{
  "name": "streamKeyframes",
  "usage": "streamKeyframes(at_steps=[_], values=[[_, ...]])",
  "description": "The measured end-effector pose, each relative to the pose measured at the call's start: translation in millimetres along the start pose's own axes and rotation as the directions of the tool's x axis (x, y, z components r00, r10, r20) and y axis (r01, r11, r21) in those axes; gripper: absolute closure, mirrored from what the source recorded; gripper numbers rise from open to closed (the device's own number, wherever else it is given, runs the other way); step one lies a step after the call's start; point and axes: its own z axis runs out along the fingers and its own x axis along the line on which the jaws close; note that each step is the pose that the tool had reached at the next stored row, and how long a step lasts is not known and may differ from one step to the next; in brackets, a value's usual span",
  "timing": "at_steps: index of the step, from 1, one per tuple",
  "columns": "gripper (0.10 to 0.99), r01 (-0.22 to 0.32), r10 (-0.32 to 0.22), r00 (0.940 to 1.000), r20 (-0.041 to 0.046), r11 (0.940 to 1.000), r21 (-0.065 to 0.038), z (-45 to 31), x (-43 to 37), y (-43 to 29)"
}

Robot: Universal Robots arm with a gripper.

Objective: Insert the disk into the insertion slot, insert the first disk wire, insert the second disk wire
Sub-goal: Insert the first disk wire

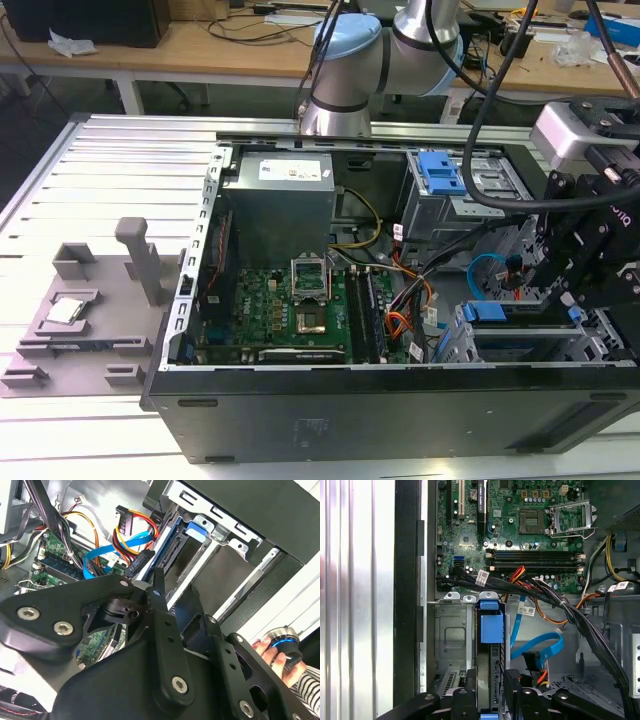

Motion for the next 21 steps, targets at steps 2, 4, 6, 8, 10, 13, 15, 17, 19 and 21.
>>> streamKeyframes(at_steps=[2,4,6,8,10,13,15,17,19,21], values=[[0.725,0.000,0.000,1.0000,0.0000,1.0000,0.000,0.0,0.0,0.0],[0.725,0.000,0.000,1.0000,0.0000,1.0000,0.000,-0.9,0.1,0.0],[0.725,0.000,0.000,1.0000,-0.0001,1.0000,0.000,-3.4,0.0,0.1],[0.725,0.000,0.000,1.0000,0.0001,1.0000,0.000,-9.6,0.0,0.3],[0.725,0.000,0.000,1.0000,0.0001,1.0000,0.000,-9.8,0.0,0.4],[0.725,0.000,0.000,1.0000,-0.0001,1.0000,0.000,-10.0,0.0,0.4],[0.725,0.000,0.000,1.0000,-0.0002,1.0000,0.000,-10.1,-0.2,0.4],[0.725,0.000,0.000,1.0000,-0.0002,1.0000,0.000,-10.1,-3.2,0.4],[0.725,0.000,0.000,1.0000,-0.0001,1.0000,0.000,-10.0,-7.1,0.5],[0.725,0.000,0.000,1.0000,-0.0001,1.0000,0.000,-10.0,-12.7,0.5]])
